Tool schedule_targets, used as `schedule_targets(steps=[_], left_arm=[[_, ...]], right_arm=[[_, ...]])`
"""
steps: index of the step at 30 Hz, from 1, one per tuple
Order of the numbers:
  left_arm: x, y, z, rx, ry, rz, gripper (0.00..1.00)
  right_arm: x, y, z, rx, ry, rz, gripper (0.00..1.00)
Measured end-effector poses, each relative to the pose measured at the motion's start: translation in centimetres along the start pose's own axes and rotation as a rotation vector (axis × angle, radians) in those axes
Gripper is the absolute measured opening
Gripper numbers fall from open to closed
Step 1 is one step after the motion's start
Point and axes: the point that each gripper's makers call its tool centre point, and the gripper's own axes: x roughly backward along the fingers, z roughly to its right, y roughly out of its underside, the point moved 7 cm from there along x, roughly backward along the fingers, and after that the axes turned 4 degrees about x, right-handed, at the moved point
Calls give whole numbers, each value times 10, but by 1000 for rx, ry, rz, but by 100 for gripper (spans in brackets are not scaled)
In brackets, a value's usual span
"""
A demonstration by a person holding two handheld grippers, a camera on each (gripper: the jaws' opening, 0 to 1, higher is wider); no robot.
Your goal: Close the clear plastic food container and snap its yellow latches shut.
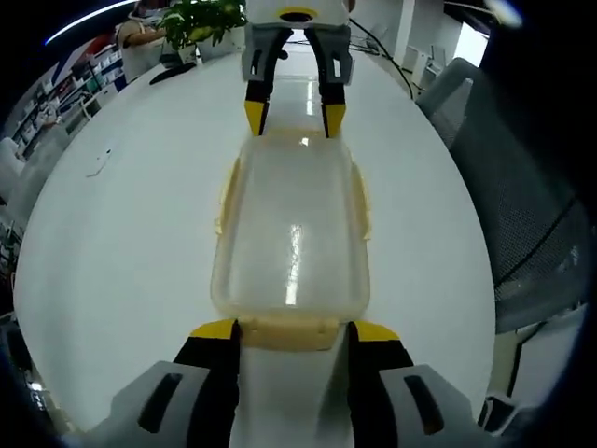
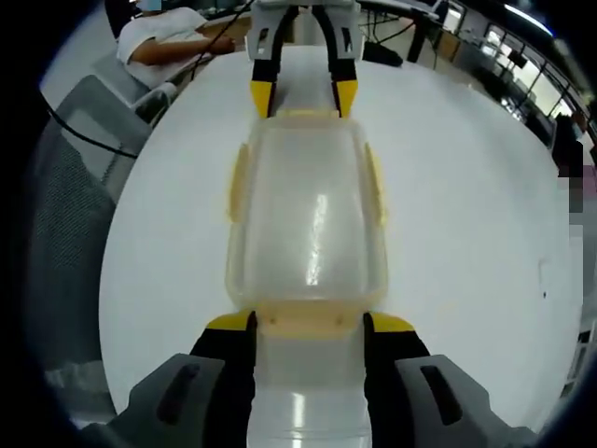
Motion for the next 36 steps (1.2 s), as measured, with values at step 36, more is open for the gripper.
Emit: schedule_targets(steps=[36], left_arm=[[7,2,5,-5,13,-17,31]], right_arm=[[2,-5,-11,28,-27,-35,34]])
